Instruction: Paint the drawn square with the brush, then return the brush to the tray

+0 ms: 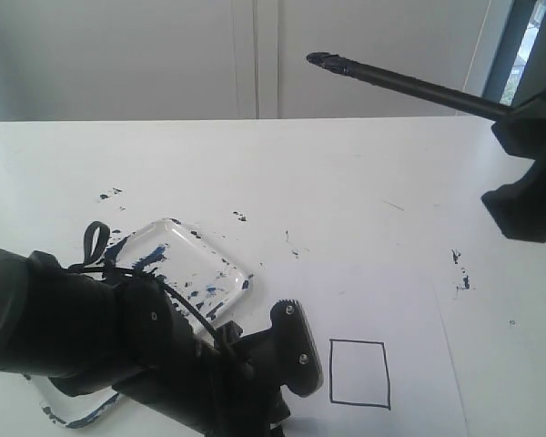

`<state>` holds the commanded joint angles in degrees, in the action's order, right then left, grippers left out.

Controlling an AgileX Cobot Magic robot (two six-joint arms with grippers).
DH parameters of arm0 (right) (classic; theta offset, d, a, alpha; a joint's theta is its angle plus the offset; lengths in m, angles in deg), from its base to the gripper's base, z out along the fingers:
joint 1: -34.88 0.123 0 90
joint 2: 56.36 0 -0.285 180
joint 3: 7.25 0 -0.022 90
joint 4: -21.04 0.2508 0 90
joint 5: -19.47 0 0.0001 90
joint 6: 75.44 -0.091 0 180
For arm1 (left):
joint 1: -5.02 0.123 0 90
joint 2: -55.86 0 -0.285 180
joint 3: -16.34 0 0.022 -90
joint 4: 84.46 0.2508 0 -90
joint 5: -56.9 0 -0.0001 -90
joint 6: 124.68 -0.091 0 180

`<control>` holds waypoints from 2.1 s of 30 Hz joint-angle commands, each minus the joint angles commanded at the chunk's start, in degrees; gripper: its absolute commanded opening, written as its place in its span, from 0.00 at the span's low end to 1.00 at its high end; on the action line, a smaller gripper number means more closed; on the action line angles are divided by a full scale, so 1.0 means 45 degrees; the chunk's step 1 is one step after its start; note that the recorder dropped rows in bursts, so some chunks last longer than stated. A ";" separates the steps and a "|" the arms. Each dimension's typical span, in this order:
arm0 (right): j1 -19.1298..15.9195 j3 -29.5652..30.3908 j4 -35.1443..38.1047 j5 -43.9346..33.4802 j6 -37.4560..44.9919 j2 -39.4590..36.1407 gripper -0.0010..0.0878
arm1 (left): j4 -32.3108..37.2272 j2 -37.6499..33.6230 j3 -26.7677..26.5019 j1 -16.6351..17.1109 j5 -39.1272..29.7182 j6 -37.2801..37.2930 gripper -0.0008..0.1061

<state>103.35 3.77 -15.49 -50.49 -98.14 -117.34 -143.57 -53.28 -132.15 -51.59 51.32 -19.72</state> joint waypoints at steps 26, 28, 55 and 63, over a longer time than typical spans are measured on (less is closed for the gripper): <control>0.0000 0.0000 0.0306 0.0000 0.0068 -0.0023 0.01 | 0.2262 0.0023 0.0821 0.3639 -0.0056 0.0392 0.47; 0.0000 0.0000 0.0334 0.0000 0.0094 -0.0023 0.01 | 0.2262 0.0023 0.0821 0.3995 -0.0045 0.0392 0.47; 0.0000 0.2572 0.4734 0.0000 0.4105 -0.0673 0.01 | 0.6519 0.1051 0.1598 0.5192 -0.2333 -0.0044 0.43; 0.0000 0.3202 0.5370 0.0000 0.4104 -0.0771 0.01 | 0.6576 0.1051 0.1699 0.5192 -0.3432 -0.2820 0.47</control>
<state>103.35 18.18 8.68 -50.49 -79.68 -120.81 -113.98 -48.55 -124.50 -28.23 35.88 -32.42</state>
